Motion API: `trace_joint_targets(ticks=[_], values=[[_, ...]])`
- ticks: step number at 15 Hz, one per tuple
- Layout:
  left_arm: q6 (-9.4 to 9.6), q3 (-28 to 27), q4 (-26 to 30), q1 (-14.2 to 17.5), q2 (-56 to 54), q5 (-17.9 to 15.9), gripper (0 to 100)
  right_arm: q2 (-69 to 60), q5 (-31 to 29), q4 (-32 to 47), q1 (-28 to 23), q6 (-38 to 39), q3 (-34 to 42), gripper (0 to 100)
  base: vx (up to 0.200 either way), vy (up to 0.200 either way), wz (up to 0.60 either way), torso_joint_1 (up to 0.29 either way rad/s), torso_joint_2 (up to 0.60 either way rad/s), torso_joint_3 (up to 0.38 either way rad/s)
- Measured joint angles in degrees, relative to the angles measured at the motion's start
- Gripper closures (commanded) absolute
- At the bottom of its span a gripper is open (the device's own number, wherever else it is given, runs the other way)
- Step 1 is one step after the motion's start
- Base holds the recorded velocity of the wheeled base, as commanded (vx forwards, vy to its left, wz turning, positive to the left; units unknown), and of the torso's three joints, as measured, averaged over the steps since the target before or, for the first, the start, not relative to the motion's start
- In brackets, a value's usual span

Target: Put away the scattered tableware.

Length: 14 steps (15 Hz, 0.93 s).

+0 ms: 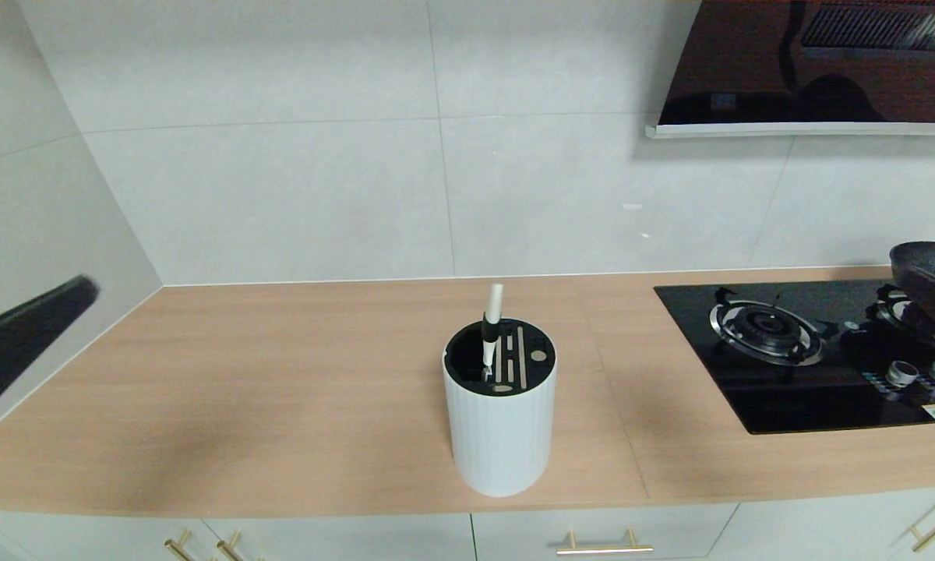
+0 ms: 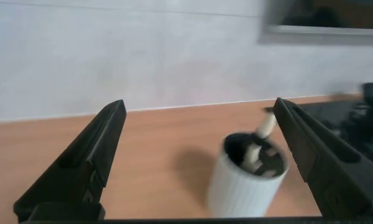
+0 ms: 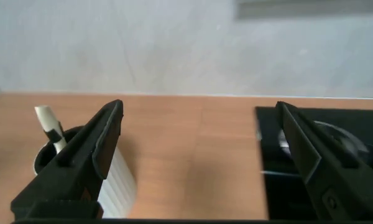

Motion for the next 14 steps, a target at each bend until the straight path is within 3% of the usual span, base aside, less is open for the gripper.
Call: trace_joint_targets(ticks=[3,6,10,12,14], values=[[-0.02,-0.6,18.6,2.8,-16.0,-0.1,0,-16.1,0.1,12.4,-4.4,0.0,3.5,0,0.000,0.000,0.00,0.000,0.00,0.000],[0.04,-0.9,30.7,8.6,-29.7,-0.2,0,-33.4,0.1,31.0,-9.0,-0.1,3.7,0,0.000,0.000,0.00,0.000,0.00,0.000],[0.85,2.6,32.2,15.8,-37.0,5.9,0,-44.3,0.8,37.8,-17.3,-0.4,5.6,0,0.000,0.000,0.00,0.000,0.00,0.000],[3.93,5.0,32.4,19.5,-40.1,3.2,0,-47.9,4.3,38.5,-20.8,-1.0,9.3,0,0.000,0.000,0.00,0.000,0.00,0.000],[6.05,8.2,31.6,21.0,-42.3,3.6,0,-50.4,5.6,38.4,-22.4,-1.2,12.8,0,0.000,0.000,0.00,0.000,0.00,0.000]])
